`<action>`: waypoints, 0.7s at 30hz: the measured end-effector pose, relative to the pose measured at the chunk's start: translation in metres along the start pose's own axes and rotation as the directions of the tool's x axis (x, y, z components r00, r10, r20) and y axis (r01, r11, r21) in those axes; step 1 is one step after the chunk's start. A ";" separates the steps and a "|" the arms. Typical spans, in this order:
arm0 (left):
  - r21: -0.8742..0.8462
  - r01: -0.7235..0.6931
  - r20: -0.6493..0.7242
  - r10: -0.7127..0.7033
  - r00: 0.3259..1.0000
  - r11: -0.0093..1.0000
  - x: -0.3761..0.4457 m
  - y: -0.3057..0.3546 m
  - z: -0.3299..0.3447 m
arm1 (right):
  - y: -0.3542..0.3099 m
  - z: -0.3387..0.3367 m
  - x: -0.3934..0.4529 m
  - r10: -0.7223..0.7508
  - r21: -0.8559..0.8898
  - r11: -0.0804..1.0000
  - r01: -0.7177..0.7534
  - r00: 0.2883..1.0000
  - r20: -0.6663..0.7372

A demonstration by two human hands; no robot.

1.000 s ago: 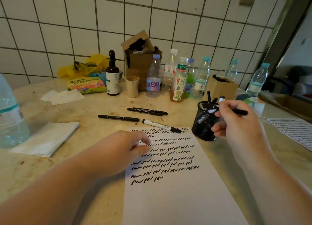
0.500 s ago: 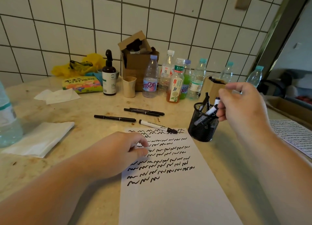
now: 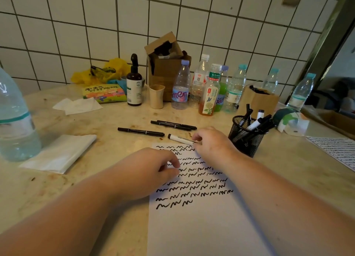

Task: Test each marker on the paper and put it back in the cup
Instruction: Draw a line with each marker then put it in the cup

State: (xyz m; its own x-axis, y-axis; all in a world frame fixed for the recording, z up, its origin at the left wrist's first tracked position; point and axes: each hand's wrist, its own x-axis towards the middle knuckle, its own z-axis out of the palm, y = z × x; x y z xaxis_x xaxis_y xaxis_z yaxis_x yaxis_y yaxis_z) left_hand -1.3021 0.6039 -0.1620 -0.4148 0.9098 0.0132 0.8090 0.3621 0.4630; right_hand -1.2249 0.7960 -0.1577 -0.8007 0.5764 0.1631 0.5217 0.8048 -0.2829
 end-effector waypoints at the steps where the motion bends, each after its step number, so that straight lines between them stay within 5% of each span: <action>1: 0.004 -0.004 -0.002 0.004 1.000 1.000 0.000 0.000 0.000 | -0.002 0.002 0.002 0.011 -0.040 0.999 -0.011 1.000 0.016; 8: -0.002 -0.014 0.005 0.014 1.000 1.000 0.000 0.000 0.000 | -0.009 -0.005 -0.009 0.012 -0.134 0.991 0.002 0.995 0.103; 13: -0.036 0.014 0.012 -0.014 1.000 0.999 0.000 -0.001 0.001 | -0.008 -0.033 -0.054 0.048 0.293 0.954 -0.062 0.997 0.055; 17: -0.054 -0.002 0.003 0.002 1.000 0.999 -0.002 0.000 0.002 | 0.002 -0.031 -0.082 0.137 0.715 0.676 -0.180 0.983 0.119; 21: -0.069 0.007 0.000 -0.007 1.000 0.998 -0.004 0.004 0.002 | 0.011 -0.019 -0.090 0.112 0.893 0.390 -0.227 0.974 0.198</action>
State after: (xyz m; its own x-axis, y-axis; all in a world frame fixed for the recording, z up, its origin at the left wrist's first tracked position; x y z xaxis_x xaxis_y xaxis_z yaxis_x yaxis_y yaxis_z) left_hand -1.2966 0.6024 -0.1615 -0.4201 0.9074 0.0101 0.7757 0.3533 0.5229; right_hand -1.1419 0.7556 -0.1575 -0.7795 0.6235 -0.0605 0.1222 0.0566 -0.9909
